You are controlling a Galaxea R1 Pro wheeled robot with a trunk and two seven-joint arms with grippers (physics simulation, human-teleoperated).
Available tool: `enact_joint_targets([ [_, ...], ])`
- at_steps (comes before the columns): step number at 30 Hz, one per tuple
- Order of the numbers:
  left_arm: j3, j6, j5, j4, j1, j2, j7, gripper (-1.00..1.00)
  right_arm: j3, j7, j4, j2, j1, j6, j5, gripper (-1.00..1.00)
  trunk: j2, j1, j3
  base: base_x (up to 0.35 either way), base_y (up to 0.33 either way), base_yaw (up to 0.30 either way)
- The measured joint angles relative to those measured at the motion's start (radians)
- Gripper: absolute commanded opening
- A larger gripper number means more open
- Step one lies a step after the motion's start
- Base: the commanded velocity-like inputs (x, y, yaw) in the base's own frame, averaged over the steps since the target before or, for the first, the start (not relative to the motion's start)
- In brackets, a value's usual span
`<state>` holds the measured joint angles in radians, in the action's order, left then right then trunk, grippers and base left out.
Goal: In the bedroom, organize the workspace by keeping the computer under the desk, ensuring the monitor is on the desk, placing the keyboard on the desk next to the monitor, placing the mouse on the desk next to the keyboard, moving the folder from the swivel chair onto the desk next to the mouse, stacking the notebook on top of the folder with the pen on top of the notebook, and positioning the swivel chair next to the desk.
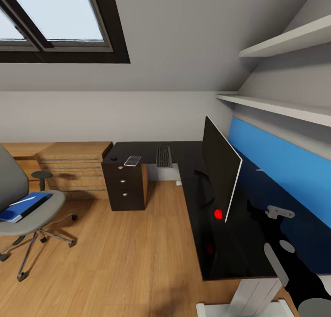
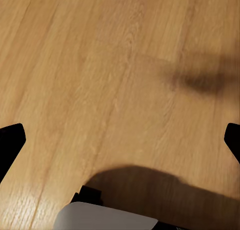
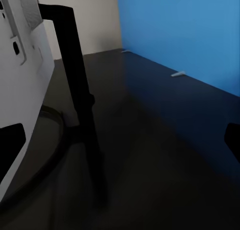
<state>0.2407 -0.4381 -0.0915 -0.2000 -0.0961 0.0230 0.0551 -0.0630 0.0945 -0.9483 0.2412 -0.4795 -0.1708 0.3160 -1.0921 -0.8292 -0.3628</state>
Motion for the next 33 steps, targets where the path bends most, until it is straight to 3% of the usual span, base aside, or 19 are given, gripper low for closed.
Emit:
enact_joint_targets([
  [15,0.0,0.001,0.0,0.0,0.0,0.0,0.0,1.0,0.004,0.003,0.0,-0.006,0.0,0.001,0.004,1.0,0.0,0.0,0.0,0.077,-0.025,0.0],
  [33,-0.001,0.002,0.0,0.0,0.0,0.0,-0.002,1.0,-0.002,0.014,-0.001,-0.032,0.0,0.003,0.005,1.0,0.0,0.0,-0.002,0.003,-0.001,0.012],
])
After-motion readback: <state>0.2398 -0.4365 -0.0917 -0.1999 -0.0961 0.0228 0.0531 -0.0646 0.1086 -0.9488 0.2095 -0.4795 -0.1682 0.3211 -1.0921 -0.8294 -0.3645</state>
